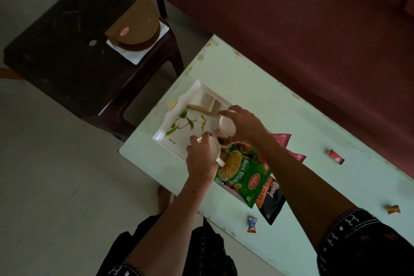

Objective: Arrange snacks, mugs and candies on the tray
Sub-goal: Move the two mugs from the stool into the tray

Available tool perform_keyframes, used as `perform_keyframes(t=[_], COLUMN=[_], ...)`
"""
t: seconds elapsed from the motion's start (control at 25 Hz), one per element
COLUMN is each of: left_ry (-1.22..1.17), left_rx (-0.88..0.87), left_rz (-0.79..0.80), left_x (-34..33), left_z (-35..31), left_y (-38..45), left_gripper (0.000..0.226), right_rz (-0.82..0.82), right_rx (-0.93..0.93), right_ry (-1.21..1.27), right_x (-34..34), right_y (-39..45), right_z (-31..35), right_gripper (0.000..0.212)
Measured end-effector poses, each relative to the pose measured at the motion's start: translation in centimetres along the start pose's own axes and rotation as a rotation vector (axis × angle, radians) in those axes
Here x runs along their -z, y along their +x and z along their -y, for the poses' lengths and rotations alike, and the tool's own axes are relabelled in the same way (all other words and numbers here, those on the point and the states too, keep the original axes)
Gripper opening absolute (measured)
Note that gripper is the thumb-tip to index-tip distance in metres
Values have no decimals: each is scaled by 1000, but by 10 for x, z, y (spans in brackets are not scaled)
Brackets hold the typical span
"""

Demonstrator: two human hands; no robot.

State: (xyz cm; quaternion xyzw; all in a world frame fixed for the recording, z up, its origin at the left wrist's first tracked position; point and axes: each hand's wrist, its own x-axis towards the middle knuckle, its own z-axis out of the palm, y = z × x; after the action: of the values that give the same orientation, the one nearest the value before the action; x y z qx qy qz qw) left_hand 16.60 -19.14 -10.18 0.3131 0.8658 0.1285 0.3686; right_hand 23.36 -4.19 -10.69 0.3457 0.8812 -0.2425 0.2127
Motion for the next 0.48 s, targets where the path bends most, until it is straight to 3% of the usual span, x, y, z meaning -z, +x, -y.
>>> perform_keyframes(t=[0.36,0.48], left_ry=[26,75], left_rx=[-12,1], left_rz=[-27,5], left_x=[-9,-7], left_z=[8,7], left_y=[2,1], left_gripper=[76,85], right_rz=[6,22], right_rx=[24,18], right_ry=[13,30], right_x=[-10,-9], right_y=[3,1], right_z=[-2,0], right_gripper=[88,90])
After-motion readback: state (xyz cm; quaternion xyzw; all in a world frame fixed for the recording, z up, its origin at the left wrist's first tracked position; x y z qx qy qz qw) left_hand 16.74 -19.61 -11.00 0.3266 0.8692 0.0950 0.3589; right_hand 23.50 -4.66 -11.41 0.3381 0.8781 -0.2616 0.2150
